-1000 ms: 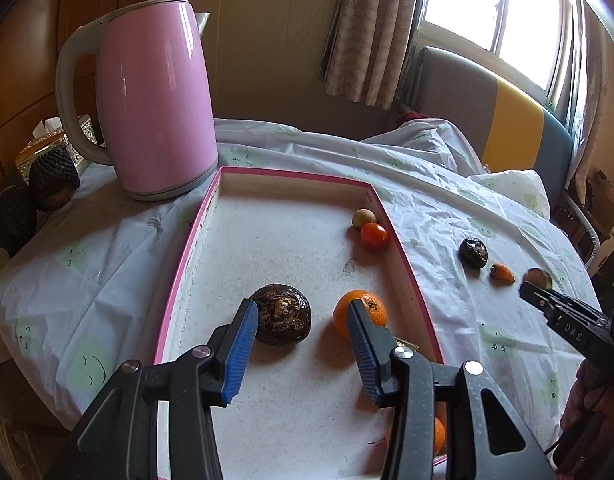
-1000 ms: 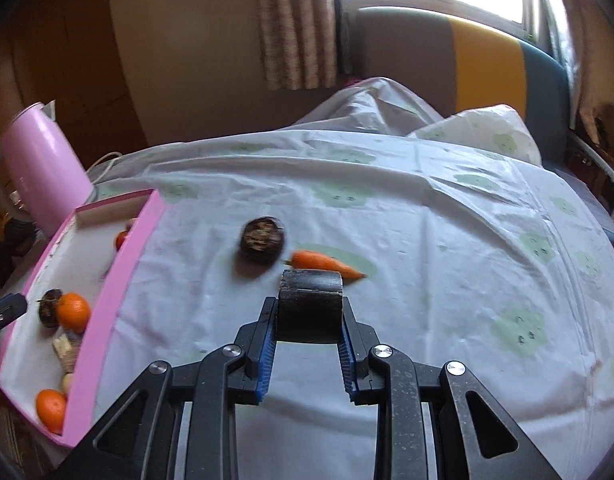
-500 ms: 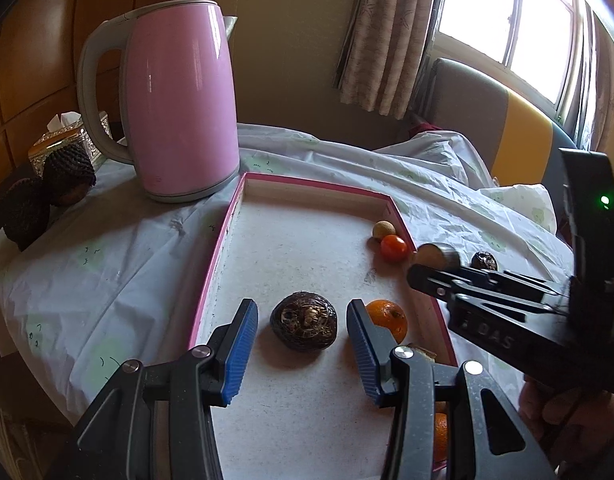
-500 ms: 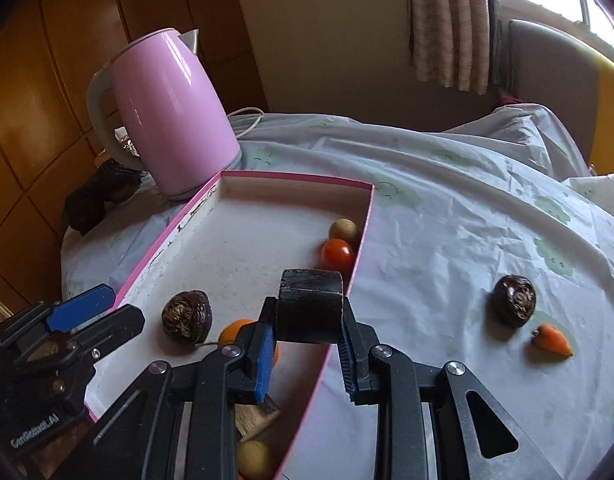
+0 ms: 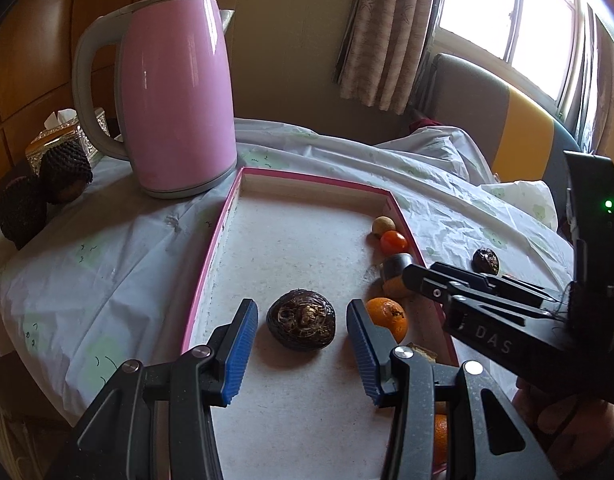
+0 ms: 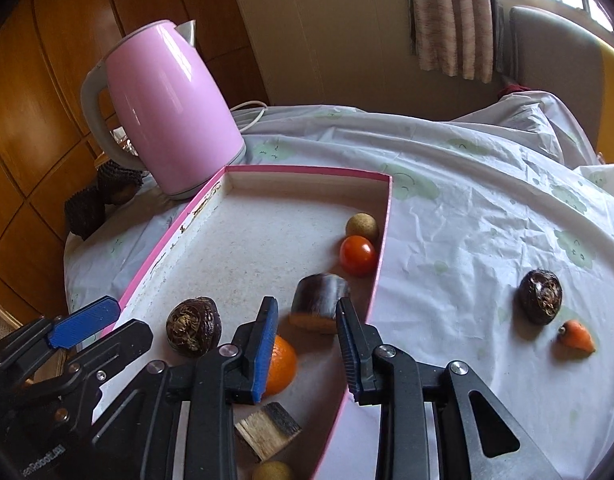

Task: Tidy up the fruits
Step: 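Carry the dark cut chunk into the tray with the right gripper and release it, then grasp the dark round fruit with left while right grasps the carrot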

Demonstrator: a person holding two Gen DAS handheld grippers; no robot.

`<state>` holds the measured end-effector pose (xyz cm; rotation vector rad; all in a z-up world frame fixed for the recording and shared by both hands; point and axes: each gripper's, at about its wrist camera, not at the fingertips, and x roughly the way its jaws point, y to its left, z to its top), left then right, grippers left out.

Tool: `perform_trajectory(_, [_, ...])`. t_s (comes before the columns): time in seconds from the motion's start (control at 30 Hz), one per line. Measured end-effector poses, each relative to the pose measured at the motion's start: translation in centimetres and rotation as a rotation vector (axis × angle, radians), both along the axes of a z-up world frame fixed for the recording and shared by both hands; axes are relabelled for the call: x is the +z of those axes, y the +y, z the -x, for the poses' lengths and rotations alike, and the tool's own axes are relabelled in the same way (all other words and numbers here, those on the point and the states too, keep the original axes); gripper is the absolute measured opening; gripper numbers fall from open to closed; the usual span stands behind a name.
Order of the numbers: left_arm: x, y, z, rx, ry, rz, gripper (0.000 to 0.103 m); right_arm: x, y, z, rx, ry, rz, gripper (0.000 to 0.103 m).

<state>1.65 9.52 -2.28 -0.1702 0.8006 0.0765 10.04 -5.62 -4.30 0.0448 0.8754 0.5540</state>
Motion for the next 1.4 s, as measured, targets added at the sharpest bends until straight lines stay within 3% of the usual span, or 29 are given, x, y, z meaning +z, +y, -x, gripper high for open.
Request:
perform_trajectory(0.13, [0.1, -0.8, -0.1, -0.019, 0.002, -0.009, 0.047, 0.0, -2.1, 0.4, -0.061, 0.000, -0.027, 0.032])
perform_trajectory(0.23, [0.2, -1.4, -0.2, -0.036, 0.008, -0.012, 0.047, -0.3, -4.3, 0.5, -0.122, 0.011, -0.038, 0.039])
perform_trajectory(0.63, [0.5, -5.1, -1.1, -0.130, 0.016, -0.029, 0.047, -2.5, -15.3, 0.6, -0.425, 0.026, -0.012, 0.039])
perform_trajectory(0.83, [0.6, -6.7, -1.8, -0.171, 0.017, -0.035, 0.047, -3.3, -18.2, -1.0, -0.485, 0.035, 0.006, 0.039])
perform_trajectory(1.0, [0.9, -7.8, -2.6, -0.212, 0.021, -0.024, 0.047, -3.2, -17.4, -2.5, -0.392, 0.003, 0.112, 0.043])
perform_trajectory(1.07, [1.1, -8.4, -2.9, -0.236, 0.017, -0.026, 0.047, -2.9, -16.8, -3.0, -0.293, -0.022, 0.157, 0.057])
perform_trajectory(1.1, [1.2, -8.7, -3.0, -0.248, 0.017, -0.025, 0.047, -2.9, -16.5, -3.2, -0.229, -0.030, 0.188, 0.059])
perform_trajectory(1.3, [1.3, -10.8, -4.7, -0.297, 0.034, -0.013, 0.047, -3.5, -16.1, -4.4, -0.001, -0.033, 0.328, 0.058])
perform_trajectory(1.4, [1.2, -12.1, -5.8, -0.325, 0.047, -0.007, 0.047, -4.3, -16.1, -5.0, 0.058, -0.023, 0.363, 0.054])
